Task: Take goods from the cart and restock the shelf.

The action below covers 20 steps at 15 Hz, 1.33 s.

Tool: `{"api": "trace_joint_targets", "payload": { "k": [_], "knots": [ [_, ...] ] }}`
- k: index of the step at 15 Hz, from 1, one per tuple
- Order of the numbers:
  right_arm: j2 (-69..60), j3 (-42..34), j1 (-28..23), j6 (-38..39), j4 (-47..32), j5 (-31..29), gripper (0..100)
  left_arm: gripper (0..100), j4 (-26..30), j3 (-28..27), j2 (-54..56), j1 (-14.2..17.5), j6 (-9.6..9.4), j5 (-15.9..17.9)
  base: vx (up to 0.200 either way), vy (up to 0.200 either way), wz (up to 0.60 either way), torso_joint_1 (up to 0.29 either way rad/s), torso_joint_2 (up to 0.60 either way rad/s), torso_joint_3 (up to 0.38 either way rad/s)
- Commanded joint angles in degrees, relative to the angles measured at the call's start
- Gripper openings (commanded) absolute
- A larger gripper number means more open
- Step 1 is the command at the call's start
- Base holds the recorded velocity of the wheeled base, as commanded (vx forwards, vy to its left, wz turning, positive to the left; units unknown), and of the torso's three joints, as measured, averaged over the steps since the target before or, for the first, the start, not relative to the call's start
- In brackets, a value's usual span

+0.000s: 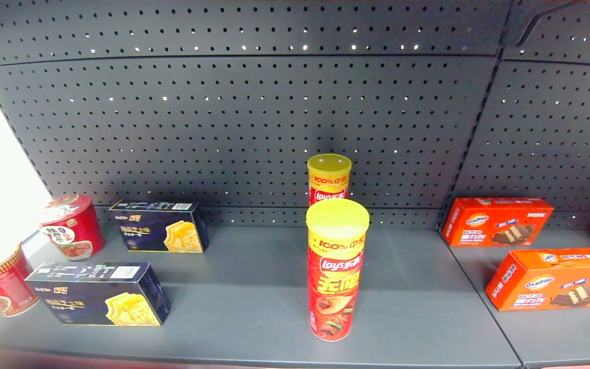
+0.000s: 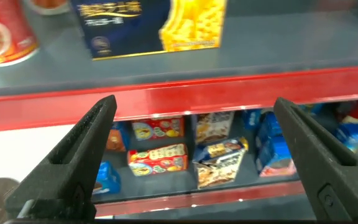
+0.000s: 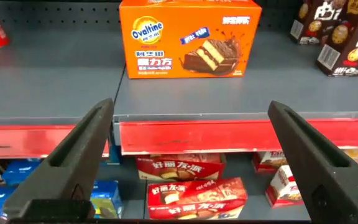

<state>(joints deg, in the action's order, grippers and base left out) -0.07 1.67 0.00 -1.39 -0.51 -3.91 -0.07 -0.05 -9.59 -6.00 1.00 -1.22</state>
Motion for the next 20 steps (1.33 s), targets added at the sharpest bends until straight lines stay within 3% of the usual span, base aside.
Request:
{"api": "trace_joint_targets", "payload": {
  "k": [1, 2, 6, 8, 10, 13, 20],
  "knots": [
    [0.1, 0.0, 0.0, 0.0, 0.0, 0.2, 100, 100, 0.0, 0.0, 2.0, 6.2, -0.03, 0.1, 0.000, 0.000, 0.00, 0.000, 0.00, 0.000],
    [0.1, 0.0, 0.0, 0.9, 0.0, 0.2, 100, 100, 0.0, 0.0, 4.0, 7.8, -0.12, 0.2, 0.000, 0.000, 0.00, 0.000, 0.00, 0.000],
    [0.1, 0.0, 0.0, 5.9, 0.1, -0.1, 100, 100, 0.0, 0.0, 5.0, 7.8, -0.82, -0.3, 0.000, 0.000, 0.00, 0.000, 0.00, 0.000],
    [0.1, 0.0, 0.0, 6.7, 0.1, -0.1, 100, 100, 0.0, 0.0, 8.3, 5.3, -1.97, 2.1, 0.000, 0.000, 0.00, 0.000, 0.00, 0.000],
    [0.1, 0.0, 0.0, 6.5, 0.1, 0.3, 100, 100, 0.0, 0.0, 9.4, 5.5, -2.67, 1.4, 0.000, 0.000, 0.00, 0.000, 0.00, 0.000],
    [0.1, 0.0, 0.0, 6.6, 0.1, 1.2, 100, 100, 0.0, 0.0, 9.4, 5.5, -2.14, -1.6, -0.133, 0.000, 0.00, 0.003, 0.00, 0.005],
    [0.1, 0.0, 0.0, 6.3, 0.2, 0.4, 100, 100, 0.0, 0.0, 9.4, 5.5, -1.09, -1.9, -0.029, 0.000, 0.00, 0.002, 0.00, -0.001]
  ]
}}
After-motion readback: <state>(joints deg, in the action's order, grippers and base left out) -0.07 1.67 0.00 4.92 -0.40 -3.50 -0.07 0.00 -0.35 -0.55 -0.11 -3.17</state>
